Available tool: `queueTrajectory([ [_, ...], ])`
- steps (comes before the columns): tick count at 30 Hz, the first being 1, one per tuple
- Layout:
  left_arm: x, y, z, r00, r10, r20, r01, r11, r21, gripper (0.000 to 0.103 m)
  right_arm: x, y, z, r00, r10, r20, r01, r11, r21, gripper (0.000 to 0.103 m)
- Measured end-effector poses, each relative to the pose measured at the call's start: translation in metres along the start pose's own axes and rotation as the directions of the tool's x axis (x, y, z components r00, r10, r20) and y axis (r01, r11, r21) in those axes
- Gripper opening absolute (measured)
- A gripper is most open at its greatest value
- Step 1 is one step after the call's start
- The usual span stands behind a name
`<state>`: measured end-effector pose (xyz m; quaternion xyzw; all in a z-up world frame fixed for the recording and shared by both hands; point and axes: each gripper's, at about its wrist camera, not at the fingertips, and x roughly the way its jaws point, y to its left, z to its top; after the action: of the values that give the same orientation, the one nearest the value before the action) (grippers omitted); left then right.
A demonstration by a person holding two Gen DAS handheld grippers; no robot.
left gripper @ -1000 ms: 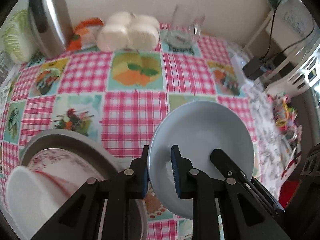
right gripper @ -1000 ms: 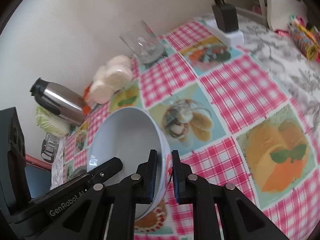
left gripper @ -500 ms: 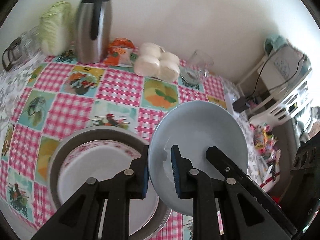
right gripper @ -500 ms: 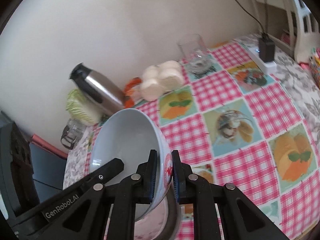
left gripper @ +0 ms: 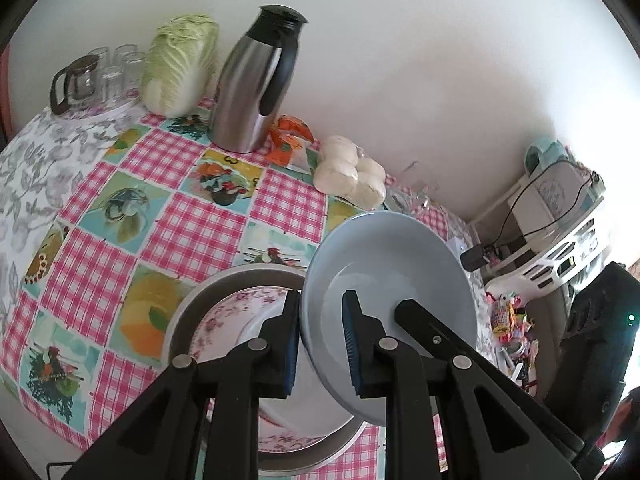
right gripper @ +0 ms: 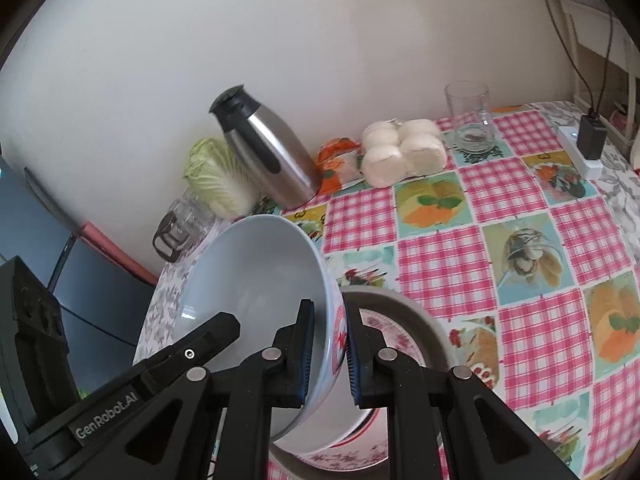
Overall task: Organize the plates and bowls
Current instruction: 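Lower the pale round bowl into the stacked bowls in the basin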
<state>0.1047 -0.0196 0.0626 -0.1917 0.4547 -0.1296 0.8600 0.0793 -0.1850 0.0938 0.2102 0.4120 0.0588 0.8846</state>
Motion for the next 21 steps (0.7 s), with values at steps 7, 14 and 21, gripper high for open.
queueTrajectory([
  [7,0.006,0.023,-0.009,0.999,-0.039,-0.021,0.038,0.998,-0.059,0.021,0.012,0.012,-0.011,0.998,-0.042,-0.042,0.040,0.998,-0.042,0.017],
  [14,0.011,0.031,-0.019,0.999,-0.024,-0.042,0.021,0.998,-0.066,0.021,0.021,0.014,-0.022,0.994,-0.077,-0.080,0.073,0.996,-0.053,0.018],
  [21,0.017,0.037,-0.023,0.998,-0.018,-0.067,0.013,0.997,-0.070,0.021,0.030,0.012,-0.035,0.988,-0.104,-0.117,0.098,0.994,-0.057,0.019],
])
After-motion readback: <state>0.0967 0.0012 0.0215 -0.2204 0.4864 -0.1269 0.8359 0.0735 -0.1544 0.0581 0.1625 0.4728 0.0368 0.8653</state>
